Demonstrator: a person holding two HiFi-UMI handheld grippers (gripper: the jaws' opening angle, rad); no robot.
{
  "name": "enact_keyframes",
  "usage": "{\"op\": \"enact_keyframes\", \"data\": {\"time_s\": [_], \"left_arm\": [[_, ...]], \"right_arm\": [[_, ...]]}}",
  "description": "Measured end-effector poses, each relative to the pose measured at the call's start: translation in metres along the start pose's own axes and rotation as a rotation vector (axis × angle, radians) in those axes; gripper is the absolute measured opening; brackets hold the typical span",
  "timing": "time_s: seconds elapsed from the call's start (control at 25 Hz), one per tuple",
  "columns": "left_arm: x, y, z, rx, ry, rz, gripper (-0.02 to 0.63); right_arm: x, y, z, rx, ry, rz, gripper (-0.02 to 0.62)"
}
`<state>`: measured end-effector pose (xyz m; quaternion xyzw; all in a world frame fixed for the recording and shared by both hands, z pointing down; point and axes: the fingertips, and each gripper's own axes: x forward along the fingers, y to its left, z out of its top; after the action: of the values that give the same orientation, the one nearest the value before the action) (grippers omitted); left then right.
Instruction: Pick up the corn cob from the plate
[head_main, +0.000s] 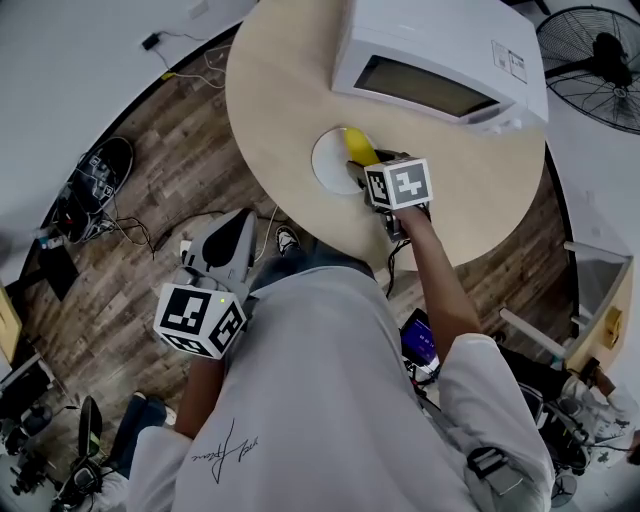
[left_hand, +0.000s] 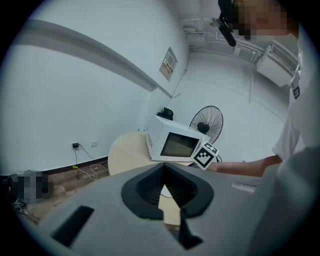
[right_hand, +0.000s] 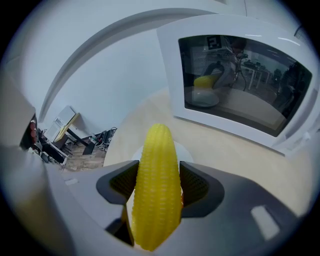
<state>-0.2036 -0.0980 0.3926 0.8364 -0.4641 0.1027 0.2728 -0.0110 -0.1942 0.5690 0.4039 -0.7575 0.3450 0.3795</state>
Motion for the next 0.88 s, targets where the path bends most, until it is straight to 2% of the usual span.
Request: {"op": "enact_keyframes", "data": {"time_s": [0.88], "left_arm": [[-0.007,-0.005,0.001,0.003,-0.024,-0.014,0.0]], "right_arm": [[-0.032,0.014,-0.006,0.053,-0.079,0.005,0.268]]}}
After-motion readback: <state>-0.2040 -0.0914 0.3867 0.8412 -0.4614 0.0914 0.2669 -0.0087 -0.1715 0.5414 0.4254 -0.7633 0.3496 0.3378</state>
